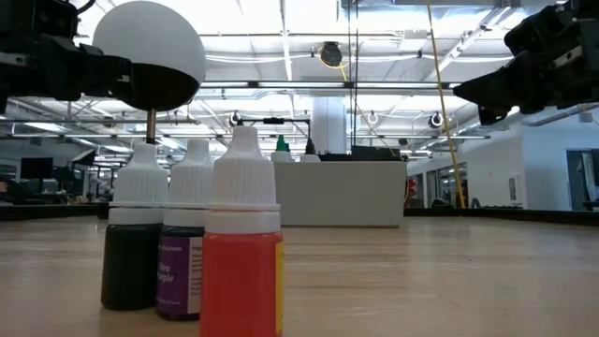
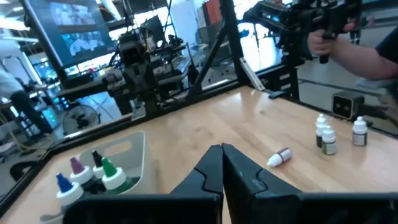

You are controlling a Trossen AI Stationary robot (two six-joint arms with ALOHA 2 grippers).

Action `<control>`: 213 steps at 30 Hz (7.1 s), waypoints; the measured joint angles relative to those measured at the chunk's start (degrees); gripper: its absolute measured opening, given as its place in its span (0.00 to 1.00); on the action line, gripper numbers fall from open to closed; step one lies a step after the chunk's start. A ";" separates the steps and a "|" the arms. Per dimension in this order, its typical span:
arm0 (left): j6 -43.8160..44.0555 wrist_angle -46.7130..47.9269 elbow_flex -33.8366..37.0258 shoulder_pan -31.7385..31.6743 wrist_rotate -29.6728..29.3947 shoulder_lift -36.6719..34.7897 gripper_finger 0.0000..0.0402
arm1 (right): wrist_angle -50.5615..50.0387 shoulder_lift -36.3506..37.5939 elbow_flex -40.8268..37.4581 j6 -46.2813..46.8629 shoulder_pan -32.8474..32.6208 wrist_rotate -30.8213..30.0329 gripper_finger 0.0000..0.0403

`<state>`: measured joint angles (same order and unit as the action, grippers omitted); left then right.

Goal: Pick & Place food coloring
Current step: Put the small orange food coloring bottle into the gray bin

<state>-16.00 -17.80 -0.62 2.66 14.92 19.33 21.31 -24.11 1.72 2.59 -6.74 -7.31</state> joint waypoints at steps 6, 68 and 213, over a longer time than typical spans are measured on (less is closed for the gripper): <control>3.67 -0.51 0.00 0.46 -2.61 0.10 0.02 | -0.37 -1.96 0.00 0.24 0.00 -0.13 0.00; 14.79 -3.24 0.02 0.44 -8.42 0.15 0.12 | -47.83 -90.61 89.44 7.17 -19.34 14.19 0.00; 14.40 5.74 0.02 0.45 -9.07 0.14 0.12 | -76.65 -81.44 104.23 -1.96 -21.54 -1.19 0.16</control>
<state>-1.61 -12.05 -0.60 3.11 5.85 19.46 -55.34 -105.55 105.95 0.63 -28.29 -8.50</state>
